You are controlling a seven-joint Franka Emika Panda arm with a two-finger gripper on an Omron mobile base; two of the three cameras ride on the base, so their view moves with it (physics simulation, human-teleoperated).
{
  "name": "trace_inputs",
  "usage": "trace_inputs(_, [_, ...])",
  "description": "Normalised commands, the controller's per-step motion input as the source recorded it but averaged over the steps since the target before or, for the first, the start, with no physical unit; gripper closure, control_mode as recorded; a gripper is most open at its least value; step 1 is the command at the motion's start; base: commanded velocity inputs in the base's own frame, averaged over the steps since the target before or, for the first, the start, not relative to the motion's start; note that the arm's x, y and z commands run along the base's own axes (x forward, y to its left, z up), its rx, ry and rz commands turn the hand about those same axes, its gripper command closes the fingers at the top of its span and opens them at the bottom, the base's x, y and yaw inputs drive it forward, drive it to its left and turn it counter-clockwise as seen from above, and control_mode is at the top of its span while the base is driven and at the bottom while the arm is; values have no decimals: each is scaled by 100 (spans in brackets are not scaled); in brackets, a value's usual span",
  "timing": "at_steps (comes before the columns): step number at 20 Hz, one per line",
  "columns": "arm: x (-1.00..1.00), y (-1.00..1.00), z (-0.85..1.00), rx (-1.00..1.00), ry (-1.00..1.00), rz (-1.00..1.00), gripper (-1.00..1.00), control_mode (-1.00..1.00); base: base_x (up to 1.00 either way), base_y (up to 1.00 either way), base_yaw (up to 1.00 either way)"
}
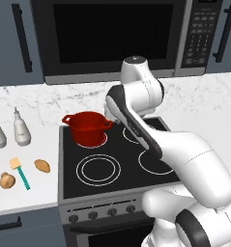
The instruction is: Put the potato and squash in the pot. Retrieve the spatula and lightly stir the vegetables in the pot.
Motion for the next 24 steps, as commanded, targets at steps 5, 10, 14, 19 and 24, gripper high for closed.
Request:
trace_inputs(5, [-17, 18, 0, 0, 0, -5, -100, -100, 0, 0, 0])
trace_inputs(10, [-7, 14, 0, 0, 0, -5, -100, -100, 0, 0, 0])
trace_inputs(14, [-14, 20, 0, 0, 0, -3, -100, -100, 0, 0, 0])
trace_inputs(19, [-20, 22, 0, 0, 0, -4, -100, -100, 0, 0, 0])
trace_inputs(24, [-2, 5, 0, 0, 0, -1, -100, 100, -7, 25, -5])
